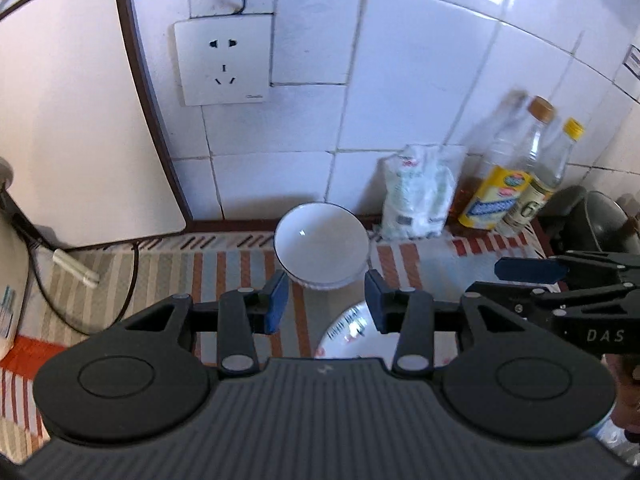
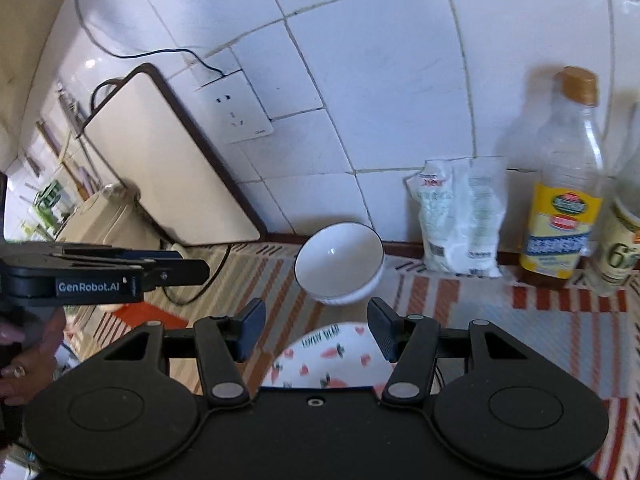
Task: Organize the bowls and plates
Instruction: 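Move both tools to the last white bowl beside the salt bag, then close both tools on the rim of the white bowl, then lift the white bowl with both tools and carry it toward the placed bowl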
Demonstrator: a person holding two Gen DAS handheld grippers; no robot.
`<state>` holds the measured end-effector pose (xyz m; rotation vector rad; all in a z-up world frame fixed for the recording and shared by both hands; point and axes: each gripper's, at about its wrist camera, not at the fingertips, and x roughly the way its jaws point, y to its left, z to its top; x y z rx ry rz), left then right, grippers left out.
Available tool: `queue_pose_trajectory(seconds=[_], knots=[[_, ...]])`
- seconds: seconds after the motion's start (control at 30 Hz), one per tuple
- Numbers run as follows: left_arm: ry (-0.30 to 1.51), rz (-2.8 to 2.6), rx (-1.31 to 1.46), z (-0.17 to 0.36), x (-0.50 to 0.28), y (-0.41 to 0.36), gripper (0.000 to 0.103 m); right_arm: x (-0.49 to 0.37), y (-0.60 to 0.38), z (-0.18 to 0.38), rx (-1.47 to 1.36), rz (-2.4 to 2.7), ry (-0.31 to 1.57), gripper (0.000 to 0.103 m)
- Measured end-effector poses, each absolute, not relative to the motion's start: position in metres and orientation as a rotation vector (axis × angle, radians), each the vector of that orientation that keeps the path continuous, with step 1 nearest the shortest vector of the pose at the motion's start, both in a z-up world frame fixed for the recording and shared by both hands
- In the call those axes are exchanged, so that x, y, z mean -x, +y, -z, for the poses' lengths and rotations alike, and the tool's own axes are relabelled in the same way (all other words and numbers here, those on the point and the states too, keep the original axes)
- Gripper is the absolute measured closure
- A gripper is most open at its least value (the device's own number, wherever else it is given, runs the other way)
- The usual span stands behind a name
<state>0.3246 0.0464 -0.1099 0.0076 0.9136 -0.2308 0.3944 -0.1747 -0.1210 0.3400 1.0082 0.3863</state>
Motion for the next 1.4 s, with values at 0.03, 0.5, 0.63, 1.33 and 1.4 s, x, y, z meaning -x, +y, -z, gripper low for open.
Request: queue_pose_trajectory(seconds=[0.03, 0.5, 0.63, 1.33, 1.4], knots=[[0.909, 0.233, -0.001, 0.114, -0.330, 0.050, 0.062, -0.400, -0.173, 0.126, -0.347, -0.382, 1.007, 0.041], [0.941, 0.157, 0.031, 0.194, -0.395, 0.083, 0.062, -0.468, -0.144, 0.201, -0.388, -0.300, 1.094, 0.041], [0.968, 0.151, 0.046, 0.215, -0.413, 0.089, 0.062, -0.484, -0.147, 0.227, -0.469, -0.265, 1.145, 0.041], [1.118, 0.259, 0.020, 0.266, -0.455, 0.061, 0.084, -0.511, -0.131, 0.289, -0.539, -0.135, 1.286, 0.081], [1.128, 0.261, -0.010, 0.266, -0.451, 0.055, 0.086, -0.508, -0.130, 0.285, -0.525, -0.129, 1.288, 0.081]])
